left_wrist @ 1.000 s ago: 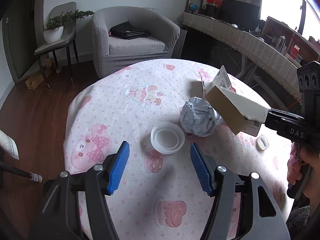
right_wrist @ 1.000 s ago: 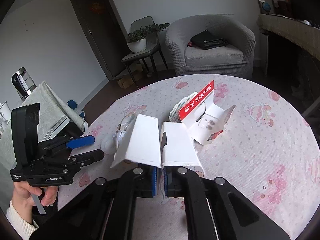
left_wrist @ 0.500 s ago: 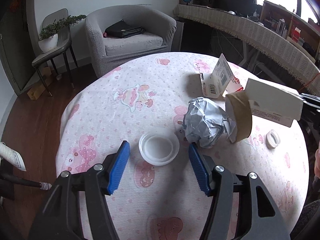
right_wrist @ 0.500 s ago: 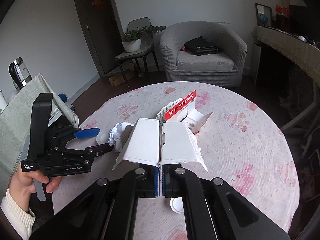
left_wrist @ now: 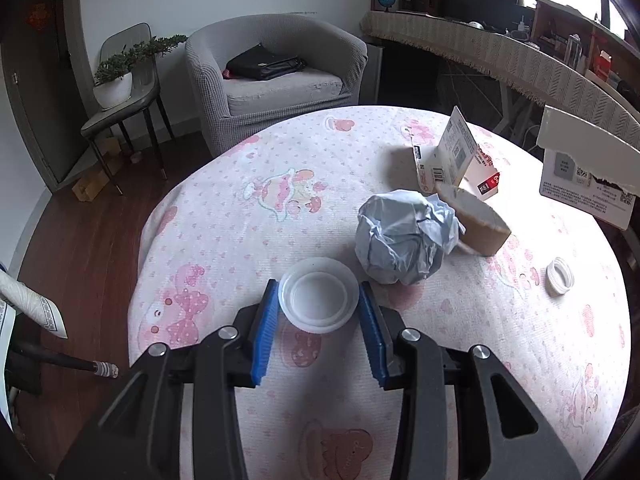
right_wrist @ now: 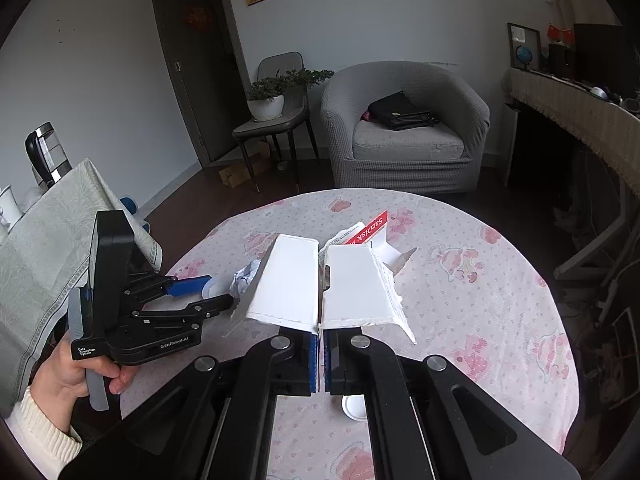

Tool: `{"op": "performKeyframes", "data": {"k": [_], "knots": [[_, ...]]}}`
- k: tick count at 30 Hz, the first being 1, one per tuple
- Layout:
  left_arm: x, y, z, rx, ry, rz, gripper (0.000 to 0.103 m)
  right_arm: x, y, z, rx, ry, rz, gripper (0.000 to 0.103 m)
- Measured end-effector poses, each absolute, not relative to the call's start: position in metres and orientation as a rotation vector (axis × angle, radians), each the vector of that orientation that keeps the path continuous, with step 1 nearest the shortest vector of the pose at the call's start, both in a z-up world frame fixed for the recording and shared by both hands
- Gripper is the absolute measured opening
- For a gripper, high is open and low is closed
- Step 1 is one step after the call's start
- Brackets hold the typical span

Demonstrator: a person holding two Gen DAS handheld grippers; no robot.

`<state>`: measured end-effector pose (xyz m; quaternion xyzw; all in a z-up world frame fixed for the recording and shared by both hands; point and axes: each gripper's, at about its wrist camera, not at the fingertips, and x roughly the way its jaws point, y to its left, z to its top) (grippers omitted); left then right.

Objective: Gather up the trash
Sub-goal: 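Grasp the torn white box with the right gripper while the left approaches the white lid, then carry the white box with the right gripper while the left carries the white lid to the bin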

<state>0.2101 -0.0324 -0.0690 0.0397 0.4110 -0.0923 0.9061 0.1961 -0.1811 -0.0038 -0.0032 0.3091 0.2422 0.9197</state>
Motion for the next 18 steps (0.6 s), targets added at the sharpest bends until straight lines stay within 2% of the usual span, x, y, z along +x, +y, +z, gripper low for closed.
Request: {"op": "performKeyframes", "data": {"k": [9,18], "knots": [[0.193,-0.031,-0.054,0.021,0.83,-0.216,0.042,0.186,-0.17,0.006,0.01,0.621,0.53,0.002],[0.181,0.026,-0.037,-0.052,0.778,-0.137,0.042,0.193,-0.116,0.01,-0.012,0.62,0.581,0.002]]}}
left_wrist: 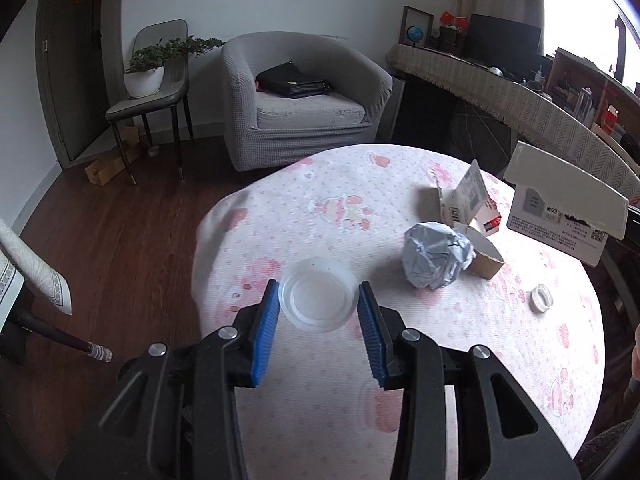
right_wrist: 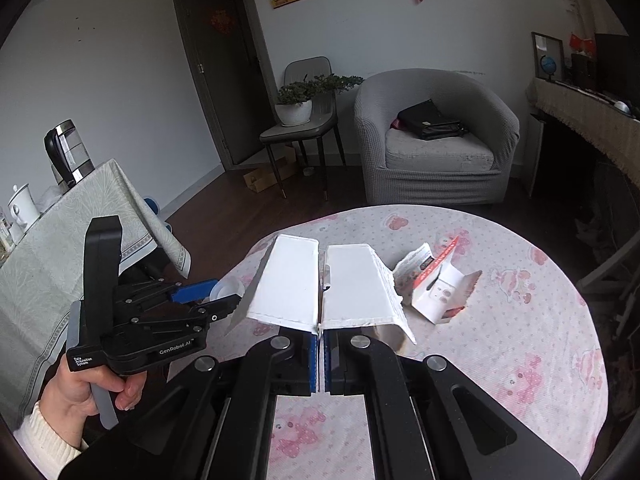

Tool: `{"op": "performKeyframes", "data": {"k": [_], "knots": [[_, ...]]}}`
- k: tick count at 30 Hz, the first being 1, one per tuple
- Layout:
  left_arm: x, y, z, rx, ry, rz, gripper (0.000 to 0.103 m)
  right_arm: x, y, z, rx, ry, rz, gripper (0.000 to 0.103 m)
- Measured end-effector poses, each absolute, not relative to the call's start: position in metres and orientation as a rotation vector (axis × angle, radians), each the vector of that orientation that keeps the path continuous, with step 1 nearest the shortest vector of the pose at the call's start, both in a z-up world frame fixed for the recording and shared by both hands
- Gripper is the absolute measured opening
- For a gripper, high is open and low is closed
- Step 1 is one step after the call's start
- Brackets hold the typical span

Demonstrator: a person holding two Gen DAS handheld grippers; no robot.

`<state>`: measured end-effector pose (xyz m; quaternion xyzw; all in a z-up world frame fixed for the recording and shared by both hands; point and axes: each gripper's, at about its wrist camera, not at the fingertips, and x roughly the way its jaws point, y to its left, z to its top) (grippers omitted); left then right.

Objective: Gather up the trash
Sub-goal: 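Carry the white box with the right gripper while the left carries the white lid to the bin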

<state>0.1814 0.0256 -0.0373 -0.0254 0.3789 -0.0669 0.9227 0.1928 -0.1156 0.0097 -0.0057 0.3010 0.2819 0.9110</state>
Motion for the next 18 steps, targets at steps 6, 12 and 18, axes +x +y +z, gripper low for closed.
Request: {"op": "performKeyframes", "data": {"k": [6,12,18], "knots": [[0.171,0.075,-0.048,-0.089,0.779,-0.062,0.042,0.193,-0.067,0.007,-0.042,0.628,0.641,0.002],[0.162,0.124,-0.06,-0.168,0.794,-0.003,0.042,0.193,-0.02,0.0,-0.071,0.647,0.699,0.002],[0.156,0.156,-0.089,-0.121,0.865,0.073,0.042,0.194,0.022,-0.012,-0.095,0.678,0.751,0.002]]}}
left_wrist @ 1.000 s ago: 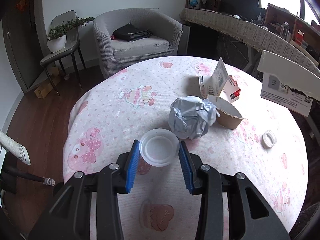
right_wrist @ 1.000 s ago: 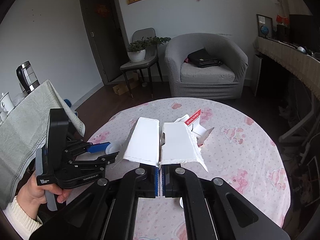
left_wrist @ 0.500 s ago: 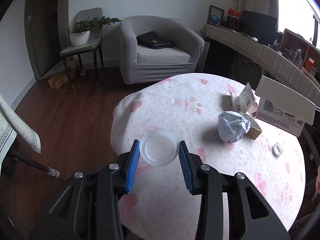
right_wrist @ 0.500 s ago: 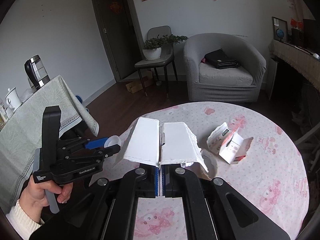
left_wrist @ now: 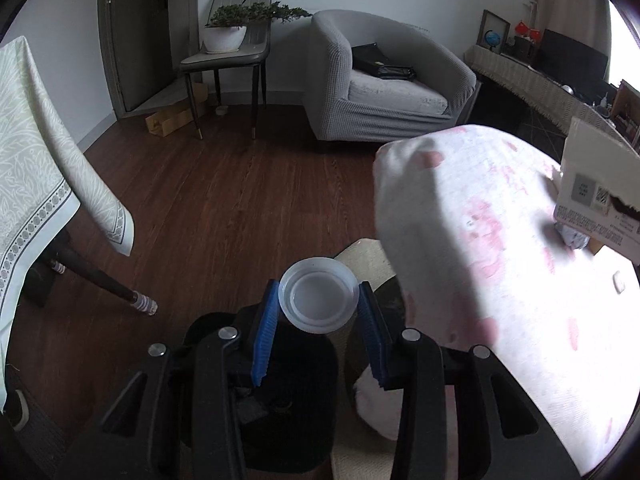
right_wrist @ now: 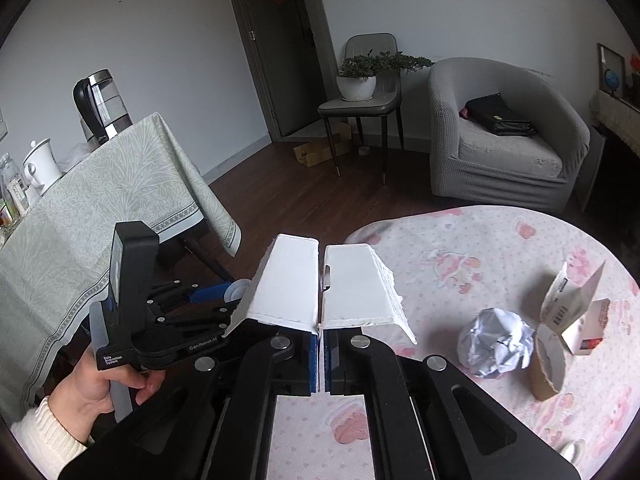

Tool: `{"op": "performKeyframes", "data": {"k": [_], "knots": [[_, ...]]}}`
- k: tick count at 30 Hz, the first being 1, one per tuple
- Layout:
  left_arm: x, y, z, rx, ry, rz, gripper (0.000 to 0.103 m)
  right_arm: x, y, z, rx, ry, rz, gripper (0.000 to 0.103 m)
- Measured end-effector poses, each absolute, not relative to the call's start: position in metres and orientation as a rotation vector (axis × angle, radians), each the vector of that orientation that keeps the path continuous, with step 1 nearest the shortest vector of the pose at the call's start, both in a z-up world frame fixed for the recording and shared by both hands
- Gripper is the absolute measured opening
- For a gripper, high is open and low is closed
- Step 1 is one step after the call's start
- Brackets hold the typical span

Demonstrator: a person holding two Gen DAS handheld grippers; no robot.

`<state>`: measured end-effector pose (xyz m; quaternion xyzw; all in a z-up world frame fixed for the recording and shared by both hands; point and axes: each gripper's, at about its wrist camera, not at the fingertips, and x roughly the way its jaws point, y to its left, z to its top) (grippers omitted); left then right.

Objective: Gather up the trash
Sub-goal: 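Carry the white box with the right gripper while the left carries the white lid to the bin, then open the left gripper over the green bin while the right releases the white box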

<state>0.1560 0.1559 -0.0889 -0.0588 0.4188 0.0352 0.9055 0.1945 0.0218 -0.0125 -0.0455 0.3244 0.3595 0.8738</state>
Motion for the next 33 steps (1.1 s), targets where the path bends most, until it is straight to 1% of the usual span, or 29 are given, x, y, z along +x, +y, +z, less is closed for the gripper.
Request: {"op": "performKeyframes", "data": {"k": [11,18,19,20,22,25,33], "knots": [[0.141,0.208,-0.142,-0.102,1.024,0.171,0.042,0.192,0.09,-0.036,-0.125,0.725,0.818,0.002],[0.136,0.223,-0.171,-0.112,1.143,0.172,0.043,0.194,0.119,-0.053,-0.142,0.763,0.823,0.002],[0.135,0.224,-0.173,-0.118,1.153,0.169,0.047,0.195,0.122,-0.055,-0.144,0.767,0.822,0.002],[0.134,0.226,-0.173,-0.125,1.156,0.166,0.054,0.196,0.126,-0.057,-0.148,0.773,0.821,0.002],[0.13,0.227,-0.169,-0.11,1.142,0.162,0.062,0.197,0.133,-0.061,-0.159,0.783,0.82,0.002],[0.121,0.229,-0.161,-0.103,1.112,0.155,0.065,0.198,0.141,-0.068,-0.162,0.792,0.822,0.002],[0.107,0.246,-0.13,-0.129,1.032,0.194,0.065,0.199,0.165,-0.09,-0.193,0.834,0.807,0.002]]}}
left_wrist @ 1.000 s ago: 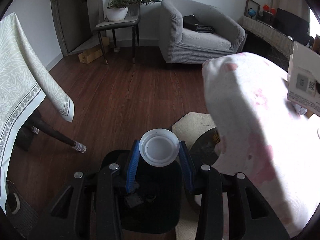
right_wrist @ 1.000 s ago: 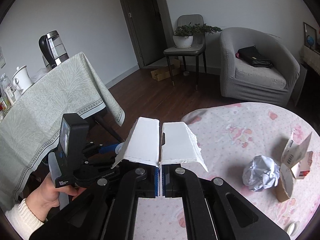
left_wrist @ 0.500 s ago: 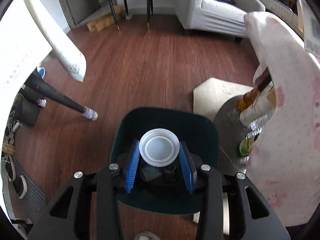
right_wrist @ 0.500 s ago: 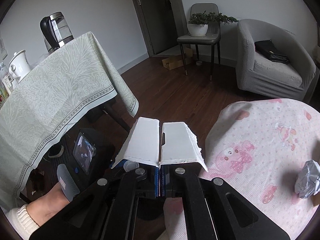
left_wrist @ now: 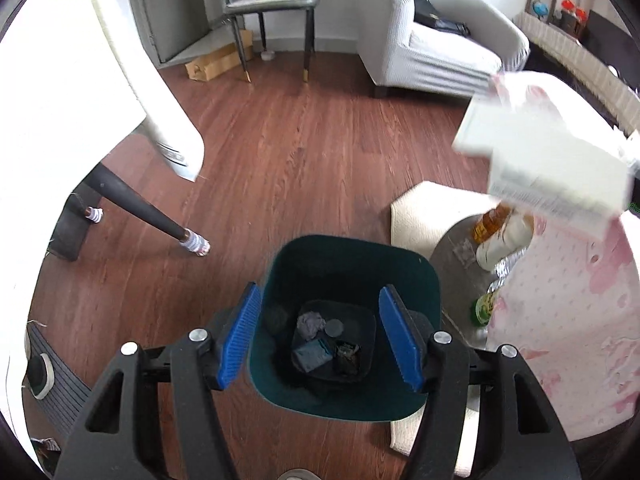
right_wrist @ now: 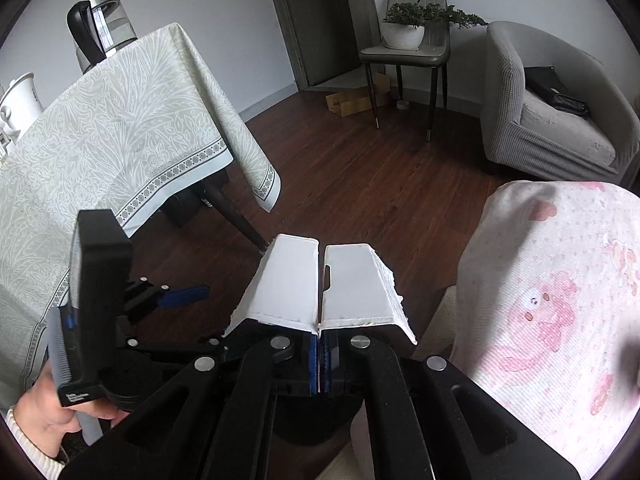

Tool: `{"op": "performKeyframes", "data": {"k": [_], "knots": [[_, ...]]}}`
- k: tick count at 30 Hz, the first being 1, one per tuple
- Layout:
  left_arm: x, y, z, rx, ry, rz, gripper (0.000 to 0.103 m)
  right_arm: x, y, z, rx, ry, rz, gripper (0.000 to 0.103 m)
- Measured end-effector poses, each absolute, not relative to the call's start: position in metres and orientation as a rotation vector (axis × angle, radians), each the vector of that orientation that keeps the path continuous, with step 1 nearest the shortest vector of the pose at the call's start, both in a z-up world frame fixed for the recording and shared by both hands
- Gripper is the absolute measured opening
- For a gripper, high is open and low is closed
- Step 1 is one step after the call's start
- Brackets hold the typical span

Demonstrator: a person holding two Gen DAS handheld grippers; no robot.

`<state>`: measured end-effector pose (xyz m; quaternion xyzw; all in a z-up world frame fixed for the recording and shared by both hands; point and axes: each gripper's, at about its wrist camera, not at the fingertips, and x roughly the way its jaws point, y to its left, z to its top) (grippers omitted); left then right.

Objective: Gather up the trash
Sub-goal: 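Open the left gripper over the green bin while the right releases the white box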

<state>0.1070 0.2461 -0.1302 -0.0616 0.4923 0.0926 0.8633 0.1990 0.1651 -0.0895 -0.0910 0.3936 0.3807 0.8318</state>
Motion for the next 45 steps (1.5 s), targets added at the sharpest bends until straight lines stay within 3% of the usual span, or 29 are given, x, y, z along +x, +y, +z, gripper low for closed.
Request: {"op": "performKeyframes", "data": {"k": [12,29,38,39,41,42,43,45], "knots": [[0.079,0.269,-0.087,-0.178,0.927,0.221,0.065,0.2,0.212,-0.134,-0.265,0.933,0.785,0.002],[0.061,0.269,-0.033,-0.23,0.802,0.177,0.043,0.204,0.238,-0.214,-0.387,1.083,0.751,0.002],[0.056,0.255,-0.012,-0.245,0.738,0.142,0.04,0.197,0.24,-0.241,-0.452,1.127,0.74,0.003],[0.055,0.254,-0.01,-0.245,0.736,0.142,0.04,0.197,0.24,-0.242,-0.454,1.13,0.742,0.005],[0.056,0.253,-0.007,-0.25,0.731,0.148,0.04,0.196,0.241,-0.243,-0.465,1.127,0.741,0.023],[0.056,0.253,-0.006,-0.254,0.729,0.151,0.04,0.195,0.241,-0.241,-0.468,1.125,0.744,0.049],[0.056,0.253,-0.004,-0.256,0.727,0.153,0.039,0.193,0.241,-0.239,-0.461,1.115,0.755,0.062],[0.055,0.254,-0.001,-0.257,0.72,0.156,0.039,0.19,0.24,-0.234,-0.457,1.104,0.77,0.062]]}}
